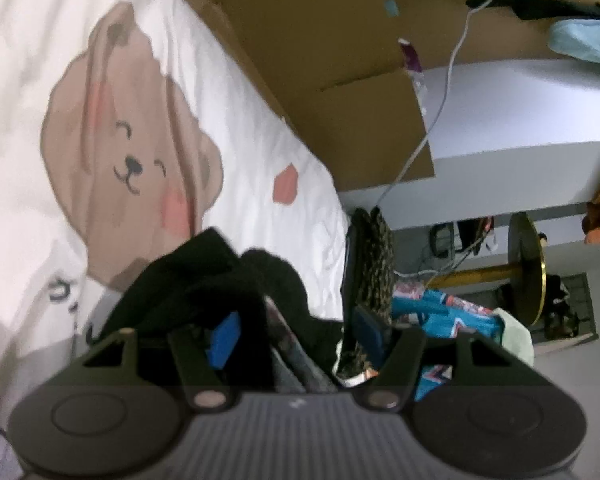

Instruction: Fold clothes

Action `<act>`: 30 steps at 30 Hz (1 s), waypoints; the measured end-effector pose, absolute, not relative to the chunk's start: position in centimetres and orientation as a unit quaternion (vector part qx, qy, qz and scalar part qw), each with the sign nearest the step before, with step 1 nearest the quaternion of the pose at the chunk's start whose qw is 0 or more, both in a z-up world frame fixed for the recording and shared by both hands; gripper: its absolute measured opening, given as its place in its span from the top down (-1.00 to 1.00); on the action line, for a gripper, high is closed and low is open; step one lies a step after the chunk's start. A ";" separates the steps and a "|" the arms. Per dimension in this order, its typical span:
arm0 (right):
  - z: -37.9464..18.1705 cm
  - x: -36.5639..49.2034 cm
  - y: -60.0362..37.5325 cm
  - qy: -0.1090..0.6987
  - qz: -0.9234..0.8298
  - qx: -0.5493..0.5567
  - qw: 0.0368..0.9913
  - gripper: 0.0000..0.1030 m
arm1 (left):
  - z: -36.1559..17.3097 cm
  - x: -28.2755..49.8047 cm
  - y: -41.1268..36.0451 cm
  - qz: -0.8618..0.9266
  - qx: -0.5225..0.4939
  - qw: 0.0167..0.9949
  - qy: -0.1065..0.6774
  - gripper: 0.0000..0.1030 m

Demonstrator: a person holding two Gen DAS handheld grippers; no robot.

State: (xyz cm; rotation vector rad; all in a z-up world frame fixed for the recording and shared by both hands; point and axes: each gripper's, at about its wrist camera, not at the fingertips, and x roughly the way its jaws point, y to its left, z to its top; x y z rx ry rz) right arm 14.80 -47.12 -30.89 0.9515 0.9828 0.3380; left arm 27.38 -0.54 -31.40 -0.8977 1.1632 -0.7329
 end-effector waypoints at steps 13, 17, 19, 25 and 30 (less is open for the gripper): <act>-30.2 14.2 -49.4 0.441 0.107 0.391 0.801 0.00 | -30.0 27.7 0.8 -0.304 -0.309 0.752 0.496 -0.26; -30.1 14.1 -48.2 0.450 0.095 0.327 0.825 0.00 | -30.2 27.4 0.3 -0.307 -0.259 0.768 0.499 -0.20; -30.2 14.4 -47.6 0.454 0.095 0.310 0.830 0.00 | -30.4 27.2 -0.1 -0.310 -0.243 0.770 0.502 -0.18; -30.5 15.3 -46.0 0.463 0.092 0.264 0.841 0.03 | -31.2 26.7 -1.2 -0.317 -0.208 0.774 0.507 0.07; -30.4 15.4 -45.6 0.461 0.100 0.255 0.844 0.83 | -31.4 26.9 -1.3 -0.317 -0.201 0.778 0.505 0.64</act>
